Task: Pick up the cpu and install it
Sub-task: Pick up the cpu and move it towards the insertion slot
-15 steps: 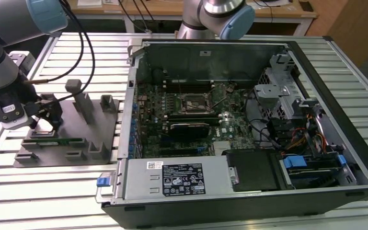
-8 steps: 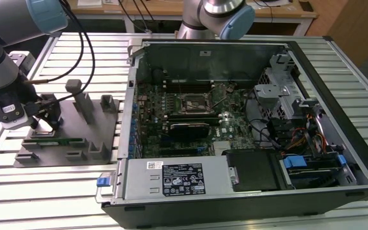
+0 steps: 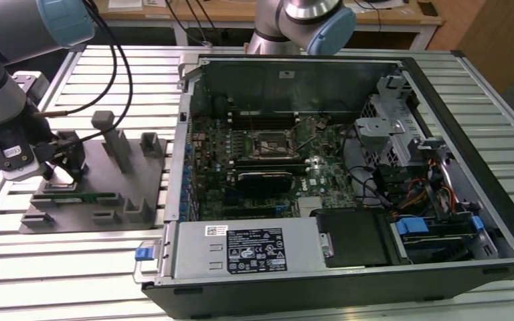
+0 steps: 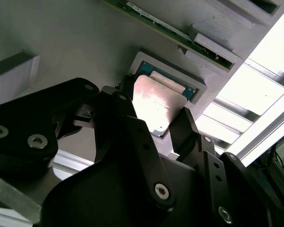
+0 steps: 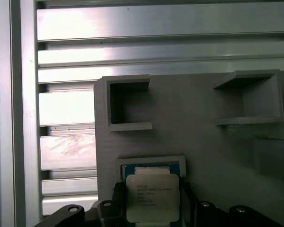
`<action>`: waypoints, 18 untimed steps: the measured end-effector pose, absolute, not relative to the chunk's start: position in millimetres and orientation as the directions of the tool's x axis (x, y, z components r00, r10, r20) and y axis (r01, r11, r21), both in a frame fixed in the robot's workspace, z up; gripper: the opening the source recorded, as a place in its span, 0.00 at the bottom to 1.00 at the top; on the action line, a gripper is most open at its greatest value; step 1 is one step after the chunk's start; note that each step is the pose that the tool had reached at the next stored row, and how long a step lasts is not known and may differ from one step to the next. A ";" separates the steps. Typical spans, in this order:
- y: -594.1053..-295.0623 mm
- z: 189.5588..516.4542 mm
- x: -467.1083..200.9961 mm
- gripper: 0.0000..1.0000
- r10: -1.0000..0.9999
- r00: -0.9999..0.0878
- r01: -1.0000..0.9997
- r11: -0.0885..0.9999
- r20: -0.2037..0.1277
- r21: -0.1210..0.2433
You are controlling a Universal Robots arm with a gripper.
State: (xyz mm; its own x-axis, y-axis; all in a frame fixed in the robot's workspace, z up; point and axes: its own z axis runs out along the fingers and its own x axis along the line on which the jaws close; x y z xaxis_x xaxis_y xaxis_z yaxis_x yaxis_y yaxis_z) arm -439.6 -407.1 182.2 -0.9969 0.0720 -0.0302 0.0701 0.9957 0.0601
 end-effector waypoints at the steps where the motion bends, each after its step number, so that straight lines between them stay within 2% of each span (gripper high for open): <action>1: -407.1 182.6 -439.6 0.55 0.072 -0.997 0.070 0.996 -0.030 0.060; 18: -407.1 196.9 -439.6 0.55 0.072 -0.997 0.070 0.996 -0.030 0.060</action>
